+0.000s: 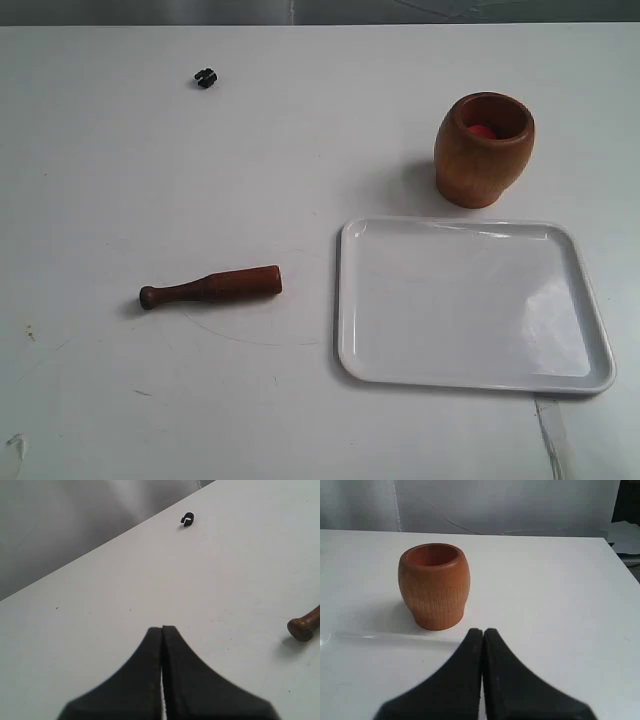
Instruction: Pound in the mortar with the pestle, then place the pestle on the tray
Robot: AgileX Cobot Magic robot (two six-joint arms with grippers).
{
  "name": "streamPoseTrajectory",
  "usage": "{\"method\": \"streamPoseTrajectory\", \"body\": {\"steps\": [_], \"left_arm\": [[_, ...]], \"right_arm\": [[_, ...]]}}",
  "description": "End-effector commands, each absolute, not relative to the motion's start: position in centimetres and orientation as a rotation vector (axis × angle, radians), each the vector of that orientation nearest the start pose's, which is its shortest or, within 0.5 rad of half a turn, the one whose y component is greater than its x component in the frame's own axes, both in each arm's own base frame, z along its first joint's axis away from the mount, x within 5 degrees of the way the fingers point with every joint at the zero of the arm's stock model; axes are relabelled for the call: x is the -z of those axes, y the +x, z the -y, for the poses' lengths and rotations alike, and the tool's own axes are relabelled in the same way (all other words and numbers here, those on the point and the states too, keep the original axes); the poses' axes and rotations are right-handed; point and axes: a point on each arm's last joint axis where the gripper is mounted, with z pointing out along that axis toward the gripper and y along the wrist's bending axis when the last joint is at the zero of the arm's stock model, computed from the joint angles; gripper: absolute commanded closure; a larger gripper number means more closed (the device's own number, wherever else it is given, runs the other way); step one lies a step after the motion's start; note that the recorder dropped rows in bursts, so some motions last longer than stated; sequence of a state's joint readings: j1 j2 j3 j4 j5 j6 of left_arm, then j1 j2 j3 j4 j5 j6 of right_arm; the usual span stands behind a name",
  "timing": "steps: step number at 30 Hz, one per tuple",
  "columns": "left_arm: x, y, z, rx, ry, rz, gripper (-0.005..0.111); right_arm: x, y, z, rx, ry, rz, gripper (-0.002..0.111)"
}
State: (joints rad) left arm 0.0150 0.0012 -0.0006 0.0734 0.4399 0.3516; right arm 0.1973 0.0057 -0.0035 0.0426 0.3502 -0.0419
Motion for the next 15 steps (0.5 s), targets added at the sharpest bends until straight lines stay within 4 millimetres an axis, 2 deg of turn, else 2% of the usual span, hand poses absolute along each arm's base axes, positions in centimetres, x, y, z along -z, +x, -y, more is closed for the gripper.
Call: {"method": "streamPoseTrajectory", "body": {"steps": [1,4,6,11,15], "left_arm": [[-17.4,5.1,-0.3,-0.302,0.361,-1.897,0.107],[-17.4,5.1,-0.3,-0.302,0.361,-1.897,0.107],[-17.4,5.1,-0.3,-0.302,0.361,-1.897,0.107],[-17.4,5.1,-0.3,-0.302,0.361,-1.897,0.107],[-17.4,5.1,-0.3,-0.302,0.361,-1.897,0.107]], "right_arm": [[-18.2,5.2,-1.2,-0.147,-0.198,-1.822,0.108],[-18.2,5.2,-1.1,-0.119,-0.218,-1.814,0.108],[-18.8,5.4,-1.1,-0.096,-0.228,-1.749,0.108],[-21.4,5.5,-1.1,-0.203,-0.107,-1.474,0.108],[-23.6,5.1,-0.7,-0.225,-0.041,-1.224,0.108]]}}
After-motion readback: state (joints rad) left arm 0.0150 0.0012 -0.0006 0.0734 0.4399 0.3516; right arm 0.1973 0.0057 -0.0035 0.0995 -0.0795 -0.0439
